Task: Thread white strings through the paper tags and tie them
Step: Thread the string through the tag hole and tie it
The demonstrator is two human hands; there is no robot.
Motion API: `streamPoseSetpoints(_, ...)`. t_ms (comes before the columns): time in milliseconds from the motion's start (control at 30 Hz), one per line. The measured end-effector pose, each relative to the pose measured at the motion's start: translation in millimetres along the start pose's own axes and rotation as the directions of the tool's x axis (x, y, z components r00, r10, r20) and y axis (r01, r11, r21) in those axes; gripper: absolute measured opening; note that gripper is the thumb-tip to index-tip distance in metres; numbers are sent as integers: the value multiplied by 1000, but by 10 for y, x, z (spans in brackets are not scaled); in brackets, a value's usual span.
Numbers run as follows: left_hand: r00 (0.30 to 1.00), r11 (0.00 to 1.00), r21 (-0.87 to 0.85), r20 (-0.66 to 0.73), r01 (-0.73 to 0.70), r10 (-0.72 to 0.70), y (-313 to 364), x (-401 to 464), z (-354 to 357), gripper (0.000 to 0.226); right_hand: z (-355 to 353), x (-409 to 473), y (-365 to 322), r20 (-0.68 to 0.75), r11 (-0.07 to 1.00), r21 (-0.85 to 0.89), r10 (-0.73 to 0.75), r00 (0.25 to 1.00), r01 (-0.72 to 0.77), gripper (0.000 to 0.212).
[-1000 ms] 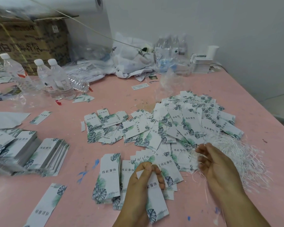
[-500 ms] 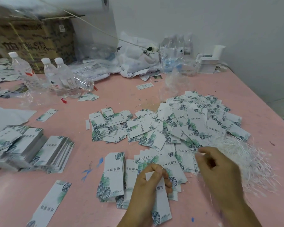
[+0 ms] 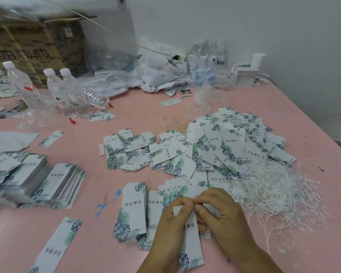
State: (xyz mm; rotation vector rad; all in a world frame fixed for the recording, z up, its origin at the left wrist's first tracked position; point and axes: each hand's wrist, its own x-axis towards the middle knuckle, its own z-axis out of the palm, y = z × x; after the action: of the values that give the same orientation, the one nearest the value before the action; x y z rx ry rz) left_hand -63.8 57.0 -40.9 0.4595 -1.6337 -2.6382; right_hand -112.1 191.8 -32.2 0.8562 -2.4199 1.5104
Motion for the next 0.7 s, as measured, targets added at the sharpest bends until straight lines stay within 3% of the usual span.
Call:
streamPoseSetpoints(167,1000,1000,-9,-6,16,-16,8,-5,33,21,35,-9,-28,-55,1000,-4,24,998,-24,6)
streamPoseSetpoints(233,998,995,-84,-2,54,-55,29,3,45,19,20,-16,-36,-81,992,64,110,991,-105,10)
streamPoseSetpoints(300,995,972,-213,4,101,-102,38,4,46,35,12,-30,-54,-99,982,108,164,982,-153,13)
streamPoseSetpoints(367,995,955,-280,15,97,-96,24,-9,47,36,25,-55,-74,-88,966,180,205,975,-187,20)
streamPoseSetpoints(433,998,978,-197,19,65,-63,-9,-37,34,38,47,-75,-79,-64,947,243,234,970,-212,27)
streamPoseSetpoints(500,1000,997,-79,14,8,-7,-47,-49,31,39,53,-73,-69,-55,942,244,251,966,-231,20)
streamPoseSetpoints(633,1000,998,-63,-2,-13,13,-46,-54,58,33,18,-66,-41,-94,951,206,255,962,-232,3)
streamPoseSetpoints(700,1000,997,-69,22,-21,23,-31,-56,60,27,15,-76,-23,-107,963,146,242,964,-226,10)
